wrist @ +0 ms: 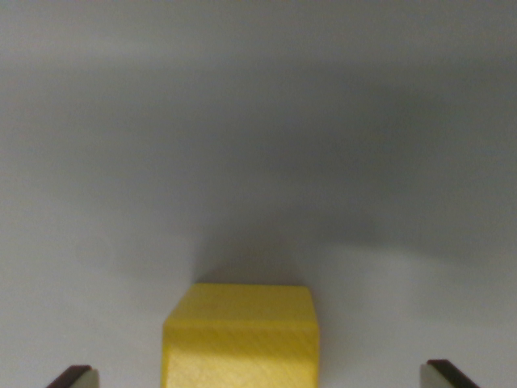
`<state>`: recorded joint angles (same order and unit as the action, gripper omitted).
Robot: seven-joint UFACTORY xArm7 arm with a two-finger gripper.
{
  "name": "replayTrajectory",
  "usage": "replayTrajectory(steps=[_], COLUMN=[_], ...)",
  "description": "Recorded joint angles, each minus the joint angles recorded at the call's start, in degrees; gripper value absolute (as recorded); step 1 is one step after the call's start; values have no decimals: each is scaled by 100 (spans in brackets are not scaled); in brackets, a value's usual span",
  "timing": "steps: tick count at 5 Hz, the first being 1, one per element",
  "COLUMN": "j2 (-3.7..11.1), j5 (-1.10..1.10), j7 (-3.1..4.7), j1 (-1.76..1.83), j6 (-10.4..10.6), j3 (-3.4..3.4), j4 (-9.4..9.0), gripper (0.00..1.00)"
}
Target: Pick yellow cube
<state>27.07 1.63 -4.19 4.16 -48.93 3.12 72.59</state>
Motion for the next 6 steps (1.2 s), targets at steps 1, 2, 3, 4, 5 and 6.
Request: replayTrajectory(steps=[1,2,3,4,5,6], j2=[103,103,187,187,246,246], j5=[2,2,3,3,4,4], j7=[-7,-7,-13,-13,-17,-17], j1=[14,14,25,25,33,33], j6=[144,144,260,260,342,342], j3=[8,8,15,15,20,20], j4=[-58,-58,-105,-105,-139,-139], gripper=[0,0,0,0,0,0])
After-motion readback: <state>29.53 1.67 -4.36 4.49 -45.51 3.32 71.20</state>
